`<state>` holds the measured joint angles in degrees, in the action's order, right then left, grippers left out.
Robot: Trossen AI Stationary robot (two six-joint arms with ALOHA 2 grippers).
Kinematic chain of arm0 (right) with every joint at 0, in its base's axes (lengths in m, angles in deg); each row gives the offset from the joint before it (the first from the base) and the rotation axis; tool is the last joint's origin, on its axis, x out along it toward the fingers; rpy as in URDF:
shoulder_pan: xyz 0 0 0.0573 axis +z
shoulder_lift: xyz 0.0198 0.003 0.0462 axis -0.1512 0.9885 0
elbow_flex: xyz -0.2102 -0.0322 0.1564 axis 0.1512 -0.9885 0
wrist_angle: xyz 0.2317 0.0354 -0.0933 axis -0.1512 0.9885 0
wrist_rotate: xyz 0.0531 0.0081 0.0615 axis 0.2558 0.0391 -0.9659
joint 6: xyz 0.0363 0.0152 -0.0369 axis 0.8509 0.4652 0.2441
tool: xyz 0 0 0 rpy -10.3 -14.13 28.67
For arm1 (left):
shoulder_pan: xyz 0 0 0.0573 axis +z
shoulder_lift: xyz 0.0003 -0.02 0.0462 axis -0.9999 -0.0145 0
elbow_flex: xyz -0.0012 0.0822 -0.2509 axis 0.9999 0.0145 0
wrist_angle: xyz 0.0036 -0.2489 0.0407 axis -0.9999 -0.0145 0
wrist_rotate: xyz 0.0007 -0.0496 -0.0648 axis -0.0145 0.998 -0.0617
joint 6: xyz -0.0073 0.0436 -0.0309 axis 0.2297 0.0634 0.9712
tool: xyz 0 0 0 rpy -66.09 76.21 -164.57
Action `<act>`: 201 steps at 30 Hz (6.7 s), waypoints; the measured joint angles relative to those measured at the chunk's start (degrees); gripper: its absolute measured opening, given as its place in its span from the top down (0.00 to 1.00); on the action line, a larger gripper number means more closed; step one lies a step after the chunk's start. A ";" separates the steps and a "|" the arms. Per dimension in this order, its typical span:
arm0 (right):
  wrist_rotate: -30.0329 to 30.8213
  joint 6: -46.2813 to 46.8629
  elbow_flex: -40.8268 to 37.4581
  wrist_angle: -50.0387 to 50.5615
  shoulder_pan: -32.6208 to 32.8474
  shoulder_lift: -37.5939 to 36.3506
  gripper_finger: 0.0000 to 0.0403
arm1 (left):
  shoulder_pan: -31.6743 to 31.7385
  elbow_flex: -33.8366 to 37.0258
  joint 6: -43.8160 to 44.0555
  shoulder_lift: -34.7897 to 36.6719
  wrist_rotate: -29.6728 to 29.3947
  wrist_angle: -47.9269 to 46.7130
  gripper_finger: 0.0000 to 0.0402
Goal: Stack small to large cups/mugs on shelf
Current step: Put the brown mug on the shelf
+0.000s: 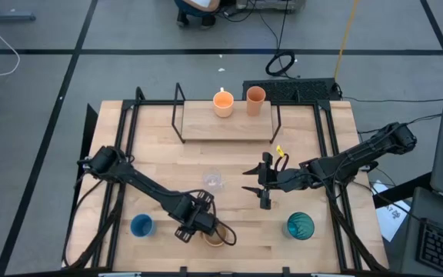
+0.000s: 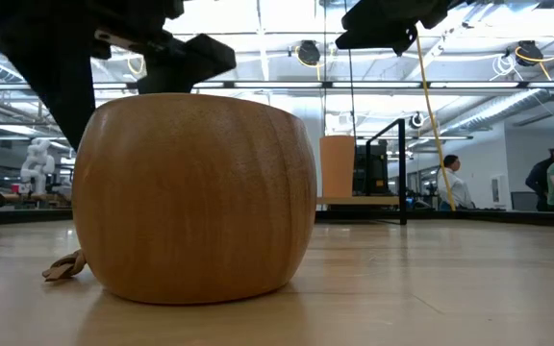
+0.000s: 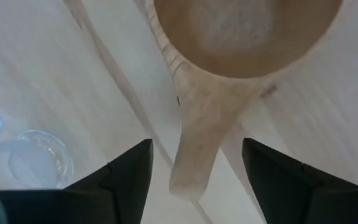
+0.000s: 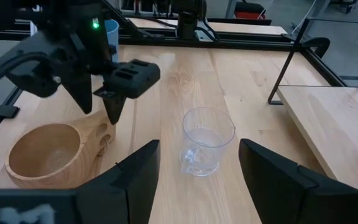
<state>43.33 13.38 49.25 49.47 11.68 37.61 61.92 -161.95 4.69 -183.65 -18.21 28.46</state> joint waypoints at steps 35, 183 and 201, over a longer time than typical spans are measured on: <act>-0.02 -0.04 0.00 -0.02 0.00 0.00 0.48 | -0.52 3.57 1.84 0.04 -2.39 4.23 0.75; 2.97 0.61 0.00 4.26 2.99 -0.26 0.48 | 57.55 -29.74 12.90 20.11 -8.50 -23.81 0.76; 2.93 -0.28 0.00 2.95 2.99 -0.26 0.48 | 60.19 -24.52 18.94 9.16 -10.61 -21.44 0.76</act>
<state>46.26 13.09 49.25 52.42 14.68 37.35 122.11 -186.48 23.63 -174.49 -28.82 7.02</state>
